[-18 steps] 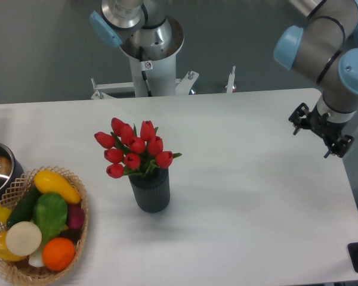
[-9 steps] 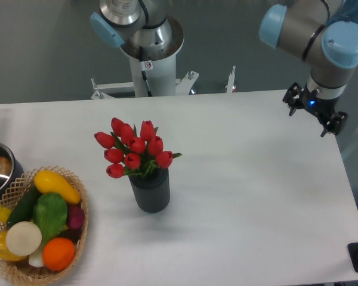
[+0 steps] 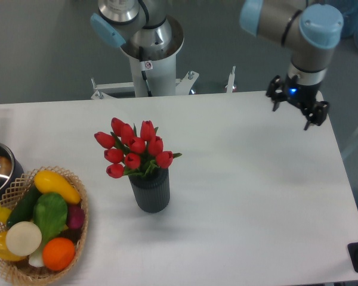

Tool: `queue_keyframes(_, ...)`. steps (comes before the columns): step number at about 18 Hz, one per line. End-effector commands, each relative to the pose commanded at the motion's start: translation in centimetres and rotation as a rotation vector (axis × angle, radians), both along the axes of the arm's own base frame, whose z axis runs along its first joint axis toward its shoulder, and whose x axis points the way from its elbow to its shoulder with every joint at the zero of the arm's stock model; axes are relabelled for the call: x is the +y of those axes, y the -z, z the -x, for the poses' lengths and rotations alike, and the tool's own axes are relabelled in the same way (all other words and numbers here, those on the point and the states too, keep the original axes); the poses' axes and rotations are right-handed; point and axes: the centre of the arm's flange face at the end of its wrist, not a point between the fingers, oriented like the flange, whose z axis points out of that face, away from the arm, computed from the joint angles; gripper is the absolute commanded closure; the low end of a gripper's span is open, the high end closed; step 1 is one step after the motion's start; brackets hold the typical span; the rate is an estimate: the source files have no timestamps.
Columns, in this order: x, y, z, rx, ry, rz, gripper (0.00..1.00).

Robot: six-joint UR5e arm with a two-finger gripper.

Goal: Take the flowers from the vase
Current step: 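Lower the open gripper onto the tulip stems above the black vase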

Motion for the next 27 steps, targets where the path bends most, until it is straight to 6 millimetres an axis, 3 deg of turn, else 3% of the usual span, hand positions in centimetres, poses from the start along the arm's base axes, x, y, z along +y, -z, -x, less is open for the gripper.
queue_keyframes(7, 2.1, 0.4, -4.9, -0.125, 0.045, -0.266, 0.0)
queue_keyframes(15, 5.4, 1.1, -6.4, -0.243, 0.052, -0.414, 0.0)
queue_keyframes(17, 6.8, 2.9, -6.3, -0.342, 0.048, -0.522, 0.0)
queue_keyframes(20, 8.2, 3.3, -6.9, -0.394, 0.065, -0.593, 0.0)
queue_keyframes(24, 10.1, 3.4, -9.0, -0.448, 0.078, -0.605, 0.0)
queue_keyframes(27, 10.4, 4.2, -10.1, -0.486, 0.083, -0.633, 0.0)
